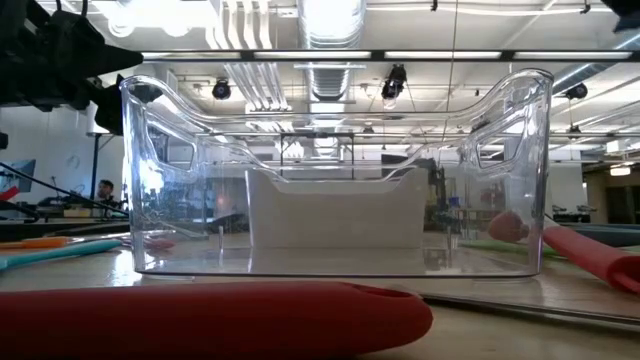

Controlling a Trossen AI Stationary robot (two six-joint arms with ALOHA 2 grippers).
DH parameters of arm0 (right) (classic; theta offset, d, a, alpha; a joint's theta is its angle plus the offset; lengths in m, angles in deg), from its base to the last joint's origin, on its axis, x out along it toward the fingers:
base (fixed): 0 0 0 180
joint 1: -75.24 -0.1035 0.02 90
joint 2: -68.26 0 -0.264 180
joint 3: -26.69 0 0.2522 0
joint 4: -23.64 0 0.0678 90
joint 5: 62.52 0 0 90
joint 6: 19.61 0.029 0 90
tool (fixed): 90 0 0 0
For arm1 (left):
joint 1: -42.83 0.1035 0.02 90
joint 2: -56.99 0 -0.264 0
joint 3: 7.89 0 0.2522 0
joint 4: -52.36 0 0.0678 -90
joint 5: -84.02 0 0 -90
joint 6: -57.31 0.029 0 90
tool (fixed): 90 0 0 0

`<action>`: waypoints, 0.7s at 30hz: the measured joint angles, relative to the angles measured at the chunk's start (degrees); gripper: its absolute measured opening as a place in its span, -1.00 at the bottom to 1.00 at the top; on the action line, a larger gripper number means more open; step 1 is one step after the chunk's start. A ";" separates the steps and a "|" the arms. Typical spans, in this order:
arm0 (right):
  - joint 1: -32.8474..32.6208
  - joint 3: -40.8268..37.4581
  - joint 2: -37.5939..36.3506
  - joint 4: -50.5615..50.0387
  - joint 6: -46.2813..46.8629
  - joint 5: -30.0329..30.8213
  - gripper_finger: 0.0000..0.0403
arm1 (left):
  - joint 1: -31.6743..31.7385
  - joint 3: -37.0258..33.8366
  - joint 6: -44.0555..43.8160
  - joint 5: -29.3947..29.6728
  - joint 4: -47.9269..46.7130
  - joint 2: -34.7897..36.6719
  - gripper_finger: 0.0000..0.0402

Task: Pick & Place Kitchen Items
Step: Put the silver knife into the top transparent bin

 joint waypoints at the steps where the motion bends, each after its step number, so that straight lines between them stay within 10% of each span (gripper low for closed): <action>1: 0.00 2.74 2.02 -3.26 0.04 0.39 -0.96 | 0.01 0.00 -0.02 0.00 0.00 0.00 0.30; 11: 0.09 27.11 16.31 -62.68 12.39 33.18 -0.96 | 0.01 0.00 -0.02 0.00 0.06 -0.02 0.30; 21: -10.60 35.27 23.65 -72.28 20.53 31.72 -0.96 | -0.02 0.00 -0.01 0.00 0.04 -0.02 0.30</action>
